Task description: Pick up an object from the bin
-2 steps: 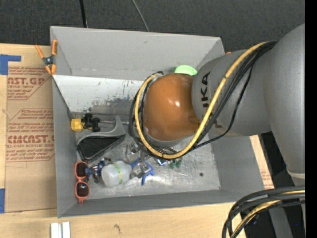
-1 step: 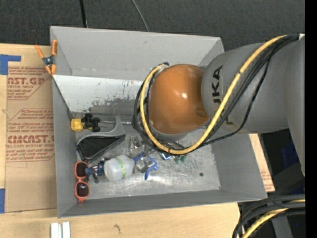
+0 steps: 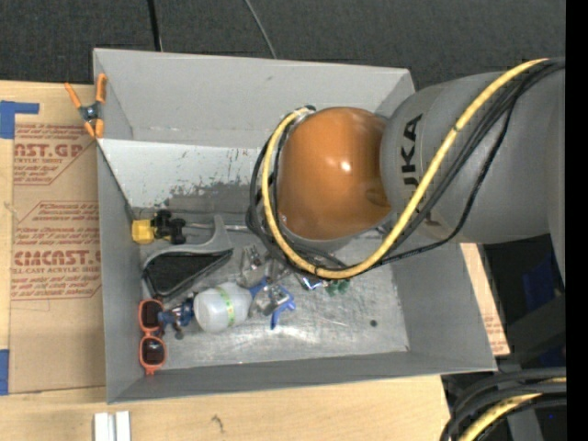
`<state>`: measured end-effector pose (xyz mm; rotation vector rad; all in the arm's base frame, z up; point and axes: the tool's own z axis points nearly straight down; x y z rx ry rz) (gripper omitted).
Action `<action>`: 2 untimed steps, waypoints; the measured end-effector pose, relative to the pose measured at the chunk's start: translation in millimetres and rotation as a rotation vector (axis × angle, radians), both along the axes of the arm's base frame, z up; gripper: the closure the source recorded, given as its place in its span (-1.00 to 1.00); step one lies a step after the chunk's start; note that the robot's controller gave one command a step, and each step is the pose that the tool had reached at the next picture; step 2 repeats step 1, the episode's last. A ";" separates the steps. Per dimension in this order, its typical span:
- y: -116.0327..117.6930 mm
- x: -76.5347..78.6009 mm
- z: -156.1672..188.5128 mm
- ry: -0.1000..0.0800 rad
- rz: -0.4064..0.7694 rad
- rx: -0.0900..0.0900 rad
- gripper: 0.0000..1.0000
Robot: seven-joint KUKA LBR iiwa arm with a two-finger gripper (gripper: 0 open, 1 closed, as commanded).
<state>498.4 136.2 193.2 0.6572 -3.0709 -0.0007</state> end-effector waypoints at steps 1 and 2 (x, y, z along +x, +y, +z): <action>0.3 -5.0 27.3 -0.001 -0.001 0.000 1.00; 0.3 -5.0 27.3 -0.001 -0.001 0.000 1.00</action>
Offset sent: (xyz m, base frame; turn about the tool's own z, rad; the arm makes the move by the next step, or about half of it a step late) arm 0.0104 0.0179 0.1449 -0.1826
